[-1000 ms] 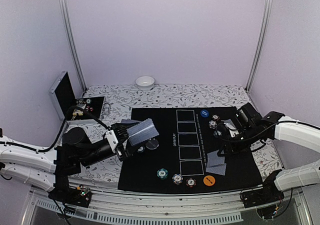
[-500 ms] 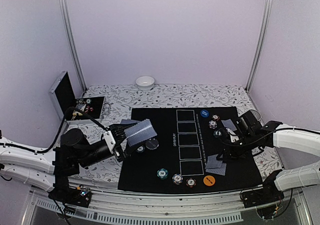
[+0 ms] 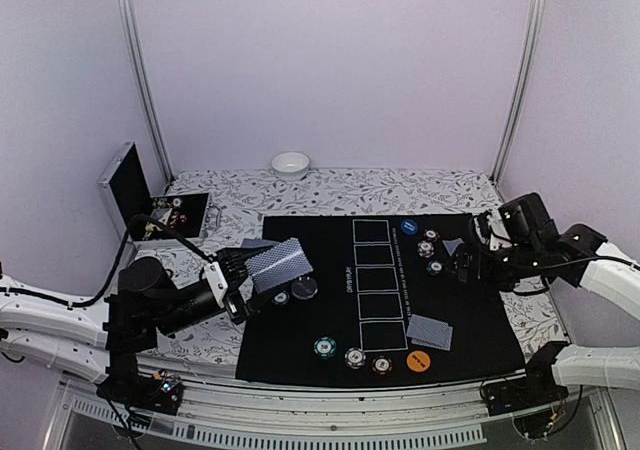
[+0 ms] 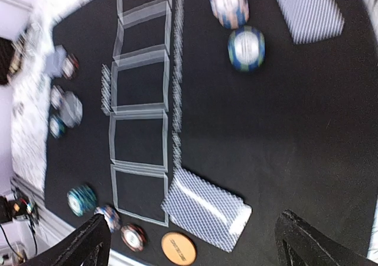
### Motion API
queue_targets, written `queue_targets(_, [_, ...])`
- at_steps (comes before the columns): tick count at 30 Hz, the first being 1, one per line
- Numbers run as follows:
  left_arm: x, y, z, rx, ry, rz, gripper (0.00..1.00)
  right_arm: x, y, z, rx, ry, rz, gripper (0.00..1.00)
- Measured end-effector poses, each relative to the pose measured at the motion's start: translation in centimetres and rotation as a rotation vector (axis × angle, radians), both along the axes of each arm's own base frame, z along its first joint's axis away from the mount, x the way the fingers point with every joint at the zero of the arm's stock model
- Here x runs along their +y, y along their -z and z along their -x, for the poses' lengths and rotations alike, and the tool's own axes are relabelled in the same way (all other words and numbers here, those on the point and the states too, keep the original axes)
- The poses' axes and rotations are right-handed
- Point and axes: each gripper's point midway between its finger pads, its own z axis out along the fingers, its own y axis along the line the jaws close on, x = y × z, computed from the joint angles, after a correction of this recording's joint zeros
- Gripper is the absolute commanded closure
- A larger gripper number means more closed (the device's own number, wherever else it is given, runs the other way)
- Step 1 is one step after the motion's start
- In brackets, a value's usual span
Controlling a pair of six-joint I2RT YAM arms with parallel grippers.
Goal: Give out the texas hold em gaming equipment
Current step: Distribute the poker card in the big blind area, then pick up the poker card from the face-down deck piles.
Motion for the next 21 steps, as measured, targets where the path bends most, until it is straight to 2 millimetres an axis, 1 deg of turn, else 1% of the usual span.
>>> queue_targets(2, [-0.2,0.0,0.3,-0.001,0.022,-0.002,0.41,0.0,-3.8,-1.2,-0.110,0.014,-0.020,0.01])
queue_targets(3, [-0.3,0.1,0.5,-0.001,0.034,-0.003,0.41,0.2,-5.6,-1.7,-0.163,0.002,-0.037,0.01])
queue_targets(4, [-0.5,0.1,0.7,0.000,0.052,-0.004,0.41,0.7,-6.9,-2.0,-0.200,-0.020,-0.061,0.01])
queue_targets(6, [-1.0,0.4,1.2,0.004,0.089,-0.013,0.41,2.7,-9.7,-2.2,-0.277,-0.109,-0.135,0.01])
queue_targets(8, [-1.3,0.6,1.5,0.008,0.111,-0.022,0.41,5.6,-11.6,-1.8,-0.334,-0.234,-0.206,0.01])
queue_targets(9, [-1.6,0.7,1.7,0.009,0.127,-0.028,0.41,7.1,-12.3,-1.4,-0.352,-0.296,-0.232,0.01])
queue_targets(10, [-1.9,0.7,1.9,0.010,0.140,-0.031,0.41,9.3,-13.0,-0.8,-0.370,-0.381,-0.262,0.01])
queue_targets(13, [-2.7,0.3,2.3,0.007,0.172,-0.033,0.41,15.6,-15.4,1.8,-0.420,-0.626,-0.352,0.01])
queue_targets(15, [-3.2,0.0,2.6,0.003,0.192,-0.029,0.41,19.1,-16.8,3.4,-0.458,-0.752,-0.413,0.01])
queue_targets(17, [-3.7,-0.3,2.9,-0.001,0.211,-0.029,0.41,21.3,-17.4,4.5,-0.476,-0.829,-0.449,0.01])
queue_targets(19, [-4.1,-0.4,3.0,-0.006,0.224,-0.033,0.41,23.2,-17.2,4.9,-0.480,-0.892,-0.464,0.01])
queue_targets(21, [-4.4,-0.4,3.1,-0.012,0.229,-0.037,0.41,24.1,-16.6,5.4,-0.473,-0.929,-0.468,0.01])
